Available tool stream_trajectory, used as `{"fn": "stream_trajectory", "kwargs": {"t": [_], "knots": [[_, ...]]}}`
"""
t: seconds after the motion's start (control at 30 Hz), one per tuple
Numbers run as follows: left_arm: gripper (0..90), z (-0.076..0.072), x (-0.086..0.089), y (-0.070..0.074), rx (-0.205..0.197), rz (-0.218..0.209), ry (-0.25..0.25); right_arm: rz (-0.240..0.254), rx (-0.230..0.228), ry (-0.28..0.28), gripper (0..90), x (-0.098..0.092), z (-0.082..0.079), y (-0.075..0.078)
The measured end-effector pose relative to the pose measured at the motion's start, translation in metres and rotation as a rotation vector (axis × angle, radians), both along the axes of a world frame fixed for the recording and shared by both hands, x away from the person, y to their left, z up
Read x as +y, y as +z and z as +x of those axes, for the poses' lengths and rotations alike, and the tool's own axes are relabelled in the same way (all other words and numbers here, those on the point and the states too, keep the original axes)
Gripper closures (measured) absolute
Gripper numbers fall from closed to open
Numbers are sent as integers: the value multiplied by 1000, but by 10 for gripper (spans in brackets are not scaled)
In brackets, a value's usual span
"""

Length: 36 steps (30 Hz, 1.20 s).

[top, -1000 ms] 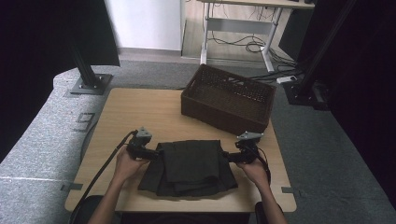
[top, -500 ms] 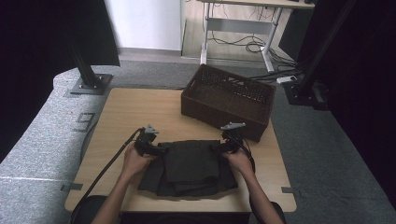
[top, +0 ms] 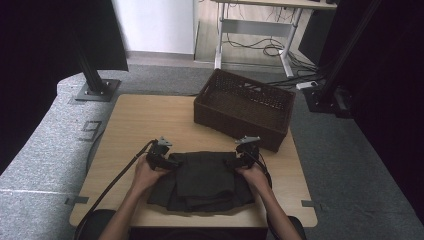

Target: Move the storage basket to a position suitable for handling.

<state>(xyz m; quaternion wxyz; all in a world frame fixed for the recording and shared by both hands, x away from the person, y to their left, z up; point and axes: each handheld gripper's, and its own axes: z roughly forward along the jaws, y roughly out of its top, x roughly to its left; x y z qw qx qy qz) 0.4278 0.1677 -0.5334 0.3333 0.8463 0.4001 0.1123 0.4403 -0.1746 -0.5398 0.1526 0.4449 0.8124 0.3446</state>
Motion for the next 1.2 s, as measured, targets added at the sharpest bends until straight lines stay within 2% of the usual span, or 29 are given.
{"fn": "stream_trajectory", "kwargs": {"t": [0.07, 0.37, 0.87, 1.2], "knots": [[108, -2, 0, 0, 6, -2, -9, 1, 1, 1, 0, 0, -2, 0], [109, -21, -3, 1, 20, 4, -61, 12, 16, 39, 0, -6, -28, -1], [110, -65, -2, 0, 37, -14, -147, 18, 32, 114, 0, -11, -76, -1], [142, -86, -5, 2, 12, -2, -168, 12, 29, 131, 0, -13, -95, 0]]}}
